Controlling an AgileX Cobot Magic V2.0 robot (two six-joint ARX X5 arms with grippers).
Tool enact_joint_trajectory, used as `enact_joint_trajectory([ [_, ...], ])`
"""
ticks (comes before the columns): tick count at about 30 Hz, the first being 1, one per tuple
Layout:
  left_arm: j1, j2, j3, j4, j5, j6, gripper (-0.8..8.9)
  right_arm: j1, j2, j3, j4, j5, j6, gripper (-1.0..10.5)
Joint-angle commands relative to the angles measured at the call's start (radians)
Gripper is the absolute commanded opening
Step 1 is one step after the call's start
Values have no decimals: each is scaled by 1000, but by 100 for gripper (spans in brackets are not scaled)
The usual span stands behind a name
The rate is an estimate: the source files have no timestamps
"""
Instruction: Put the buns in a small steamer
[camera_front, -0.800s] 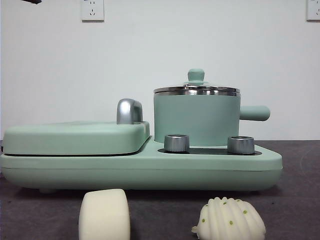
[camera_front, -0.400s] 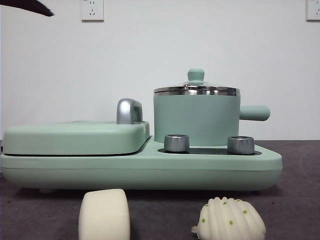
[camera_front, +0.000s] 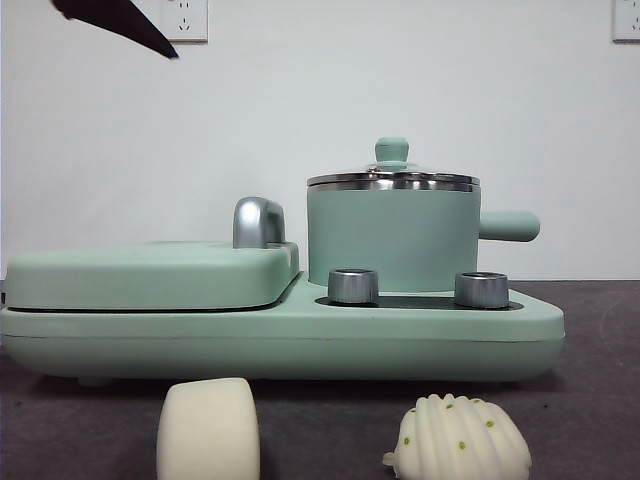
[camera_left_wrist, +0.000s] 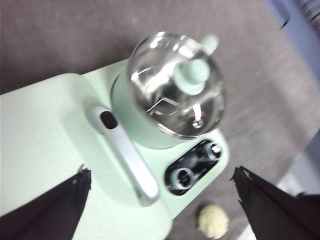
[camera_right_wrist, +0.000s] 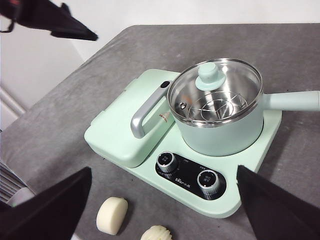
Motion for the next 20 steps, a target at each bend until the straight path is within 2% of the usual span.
enact_joint_trajectory([
  [1,-33,100,153,-68,-65,56,468,3,4,19,8,-2,21,465],
  [6,-98,272,412,-189,-149,59,465,3,4,19,8,-2,21,465],
  [10,-164,361,549,-219,-212,53,464,3,4,19,8,-1,21,465],
  [16,-280,431,607,-206,-321,84,463,3,4,19,8,-1,25,465],
  [20,-348,473,607,-190,-346,99,459,3,4,19,8,-1,35,465],
])
